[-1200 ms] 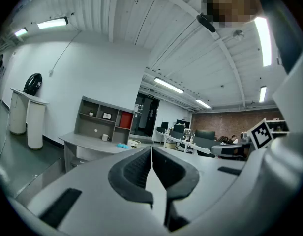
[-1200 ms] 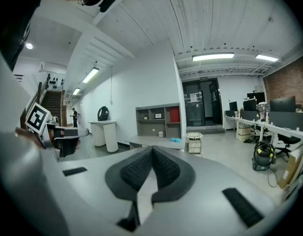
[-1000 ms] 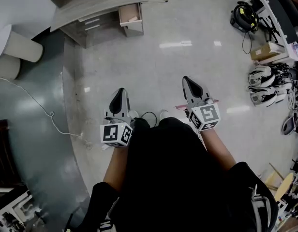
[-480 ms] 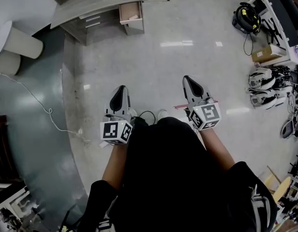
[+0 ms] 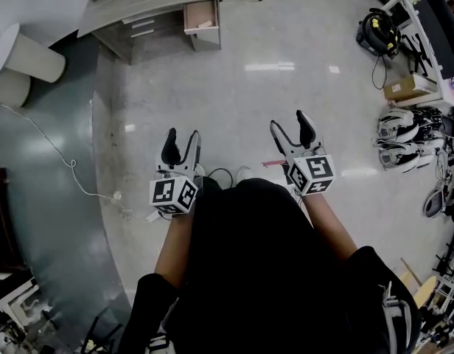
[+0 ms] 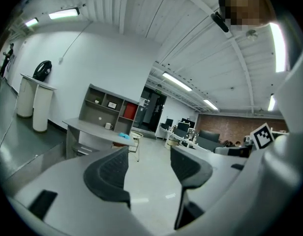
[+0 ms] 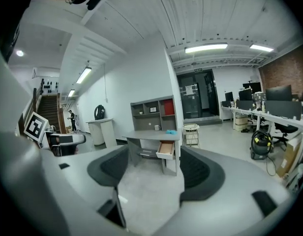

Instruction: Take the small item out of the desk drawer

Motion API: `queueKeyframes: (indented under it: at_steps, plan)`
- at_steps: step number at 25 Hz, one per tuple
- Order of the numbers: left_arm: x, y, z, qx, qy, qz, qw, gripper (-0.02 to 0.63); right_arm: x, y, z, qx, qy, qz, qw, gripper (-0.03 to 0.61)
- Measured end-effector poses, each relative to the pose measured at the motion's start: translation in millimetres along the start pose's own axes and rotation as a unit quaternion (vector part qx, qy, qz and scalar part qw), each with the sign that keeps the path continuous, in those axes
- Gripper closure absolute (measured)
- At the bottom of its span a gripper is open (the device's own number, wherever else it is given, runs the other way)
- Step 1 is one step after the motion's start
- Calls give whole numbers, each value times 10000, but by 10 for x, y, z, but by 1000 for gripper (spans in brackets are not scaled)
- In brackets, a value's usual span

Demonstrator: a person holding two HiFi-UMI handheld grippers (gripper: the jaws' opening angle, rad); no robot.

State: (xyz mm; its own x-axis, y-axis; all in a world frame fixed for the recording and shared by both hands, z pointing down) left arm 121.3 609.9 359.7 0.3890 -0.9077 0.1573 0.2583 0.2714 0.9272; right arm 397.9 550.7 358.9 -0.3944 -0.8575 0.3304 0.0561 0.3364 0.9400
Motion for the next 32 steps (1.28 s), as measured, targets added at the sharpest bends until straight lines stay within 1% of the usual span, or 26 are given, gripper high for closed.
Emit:
queueKeyframes:
  at_steps: [2,4,8,11,13,17,20,24,27,32]
  plan:
    - [-13,59,39,-10,-142,32,9999,362,5,46,-20,31,-38,59,10000,261]
    - [-10,97,34,-2,-181,59,9998,357,-2,84,-19,45,-117,98,9999,261]
    - [79,128,-126,3,-89,-11,10000,357,-49,160,-105,96,-228,113,9996,261]
    - [152,141,-244,159,-83,-18,9998,357,-75,219,-204,184,-272,126,9994,265]
    - [184,156,-269,226,-109,-13,9997,357,-65,248,-245,204,-326,149,9992,272]
    - [258,190,-300,199,-182,-46,9996,357,15,322,-343,170,-395,219,9988,275]
    - [332,170,-281,264,-90,10,9996,357,134,339,-361,237,-355,267,9987,275]
    - [500,72,-106,351,31,81,9993,357,420,287,-352,291,-275,302,9987,275]
    - [716,-15,157,445,121,116,9989,357,718,228,-308,290,-195,320,9989,275]
    - [1318,-175,717,277,332,182,9989,357,1299,-61,-185,222,-101,363,9990,290]
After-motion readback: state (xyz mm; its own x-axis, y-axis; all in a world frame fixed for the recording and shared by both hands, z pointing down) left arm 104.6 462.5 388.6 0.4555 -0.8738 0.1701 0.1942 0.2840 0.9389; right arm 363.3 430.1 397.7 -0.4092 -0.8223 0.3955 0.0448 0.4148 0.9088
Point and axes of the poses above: the fingertips, and each gripper's own axes: x forward along the fingers, z to its left, y out of its underside, the point moved 4 cm from there along -x, backward along the fingers, and after that the axes turned 9 degrees about y, right-handed, at the moved point
